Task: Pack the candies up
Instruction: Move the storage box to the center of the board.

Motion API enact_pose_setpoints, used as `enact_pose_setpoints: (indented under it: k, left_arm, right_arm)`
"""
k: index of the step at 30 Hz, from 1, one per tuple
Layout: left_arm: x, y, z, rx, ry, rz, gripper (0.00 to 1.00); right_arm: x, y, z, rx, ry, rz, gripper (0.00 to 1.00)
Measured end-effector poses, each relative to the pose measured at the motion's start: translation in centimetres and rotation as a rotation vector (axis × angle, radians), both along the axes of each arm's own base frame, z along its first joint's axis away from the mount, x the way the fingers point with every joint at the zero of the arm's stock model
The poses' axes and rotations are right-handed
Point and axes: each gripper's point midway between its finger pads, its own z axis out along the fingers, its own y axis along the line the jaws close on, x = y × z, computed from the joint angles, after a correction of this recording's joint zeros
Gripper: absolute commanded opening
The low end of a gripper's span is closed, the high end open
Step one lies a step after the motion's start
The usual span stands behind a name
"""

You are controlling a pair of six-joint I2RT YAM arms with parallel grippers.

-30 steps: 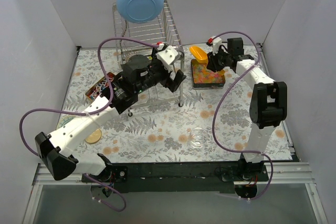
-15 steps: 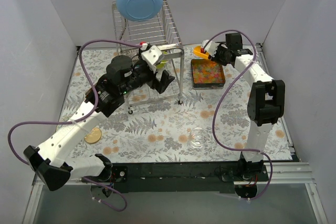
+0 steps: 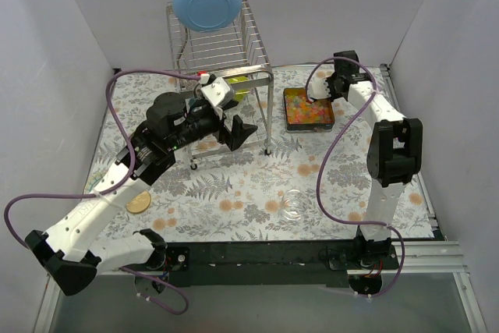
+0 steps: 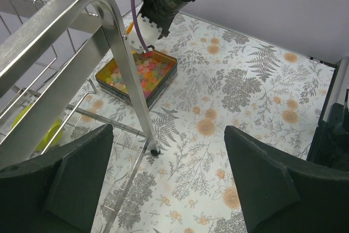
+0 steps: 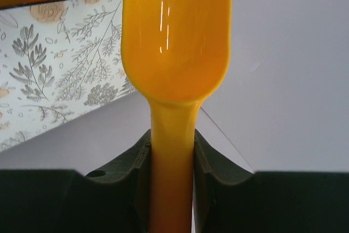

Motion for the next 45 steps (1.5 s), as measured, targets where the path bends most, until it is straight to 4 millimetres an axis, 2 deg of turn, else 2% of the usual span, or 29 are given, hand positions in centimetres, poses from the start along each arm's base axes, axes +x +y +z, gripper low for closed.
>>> enact_pose_setpoints:
  k: [5, 10, 16, 27, 36, 45]
  left_arm:
    - [-0.5, 0.5, -0.6, -0.007, 0.015, 0.003, 0.83]
    - [-0.2, 1.0, 0.1, -0.038, 0.017, 0.017, 0.83]
    - [0.2, 1.6, 0.3, -0.054, 0.026, 0.030, 0.82]
    - [-0.8, 1.6, -1.9, -0.036, 0.054, -0.007, 0.82]
    - [-1.6, 1.1, -5.5, 0.002, 0.121, -0.057, 0.81]
    - [-2.8, 0.7, -9.0, 0.022, 0.204, -0.107, 0.78]
  right_arm:
    - [-0.5, -0.8, -1.7, -0.137, 0.034, 0.063, 0.01]
    - [-0.8, -0.2, -3.1, -0.220, 0.029, 0.096, 0.01]
    - [-1.6, 0.4, -2.9, -0.254, 0.006, 0.106, 0.01]
    - [-10.6, 1.1, -3.0, -0.232, 0.067, 0.201, 0.01]
    - [-15.3, 2.1, -3.2, -0.215, 0.078, 0.264, 0.01]
    - [-22.7, 2.5, -3.4, -0.190, 0.118, 0.357, 0.01]
